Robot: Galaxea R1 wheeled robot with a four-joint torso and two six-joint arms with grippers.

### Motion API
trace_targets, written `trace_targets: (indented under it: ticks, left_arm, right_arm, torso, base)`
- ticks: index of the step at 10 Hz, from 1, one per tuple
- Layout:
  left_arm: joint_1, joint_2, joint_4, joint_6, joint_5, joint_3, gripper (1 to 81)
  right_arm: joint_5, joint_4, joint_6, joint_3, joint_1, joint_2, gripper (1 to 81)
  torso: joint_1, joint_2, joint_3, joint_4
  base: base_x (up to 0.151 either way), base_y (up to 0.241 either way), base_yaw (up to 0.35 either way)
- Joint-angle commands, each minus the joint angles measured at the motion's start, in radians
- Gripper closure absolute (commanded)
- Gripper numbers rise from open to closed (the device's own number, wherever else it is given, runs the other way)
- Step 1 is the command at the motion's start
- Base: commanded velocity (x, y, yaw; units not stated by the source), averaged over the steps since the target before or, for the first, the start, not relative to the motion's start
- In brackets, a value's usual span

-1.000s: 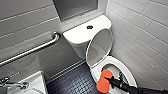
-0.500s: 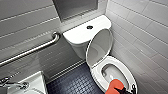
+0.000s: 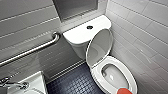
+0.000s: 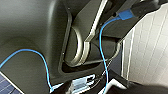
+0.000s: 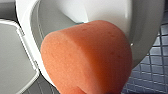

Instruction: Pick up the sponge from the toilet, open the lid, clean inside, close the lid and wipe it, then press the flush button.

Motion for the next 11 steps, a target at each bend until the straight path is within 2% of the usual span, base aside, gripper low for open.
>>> trace_targets:
  ticks: [1, 3, 4, 5, 6, 8, 10, 11]
  left_arm:
    - [0.049, -0.025, 0.011, 0.007, 0.092, 0.025, 1.0]
    - [0.041, -0.034, 0.003, 0.005, 0.092, 0.034, 1.0]
    - [0.034, -0.042, 0.003, 0.005, 0.094, 0.048, 1.0]
    - [0.021, -0.054, 0.003, 0.005, 0.094, 0.063, 1.0]
    - [0.006, -0.068, 0.003, 0.003, 0.095, 0.077, 1.0]
    - [-0.025, -0.089, 0.003, 0.002, 0.098, 0.111, 1.0]
    - [-0.063, -0.1, 0.001, -0.001, 0.107, 0.128, 1.0]
    - [-0.083, -0.102, 0.0, -0.001, 0.111, 0.13, 1.0]
  right_arm:
    - [0.02, -0.021, 0.0, 0.057, -0.084, -0.142, 81.1]
    - [-0.006, -0.065, -0.004, 0.01, -0.193, -0.153, 81.1]
    - [-0.05, -0.117, -0.005, -0.033, -0.241, -0.15, 81.1]
    - [-0.093, -0.181, -0.005, -0.07, -0.288, -0.141, 81.1]
    - [-0.142, -0.273, -0.006, -0.107, -0.33, -0.128, 81.1]
    - [-0.172, -0.406, -0.005, -0.157, -0.406, -0.096, 81.1]
    - [-0.167, -0.458, -0.006, -0.226, -0.485, -0.05, 81.1]
    - [-0.153, -0.464, -0.006, -0.272, -0.526, -0.025, 81.1]
  torso:
    - [0.0, 0.0, 0.0, 0.0]
    - [0.0, 0.0, 0.0, 0.0]
    - [0.0, 0.0, 0.0, 0.0]
    - [0.0, 0.0, 0.0, 0.0]
    - [0.0, 0.0, 0.0, 0.0]
    - [0.0, 0.0, 0.0, 0.0]
    - [0.0, 0.0, 0.0, 0.0]
    - [-0.064, 0.1, 0.0, 0.0]
  base:
    - [0.0, 0.0, 0.0]
    - [0.0, 0.0, 0.0]
    - [0.0, 0.0, 0.0]
    - [0.0, 0.0, 0.0]
    - [0.0, 0.0, 0.0]
    - [0.0, 0.0, 0.0]
    - [0.0, 0.0, 0.0]
    - [0.0, 0.0, 0.0]
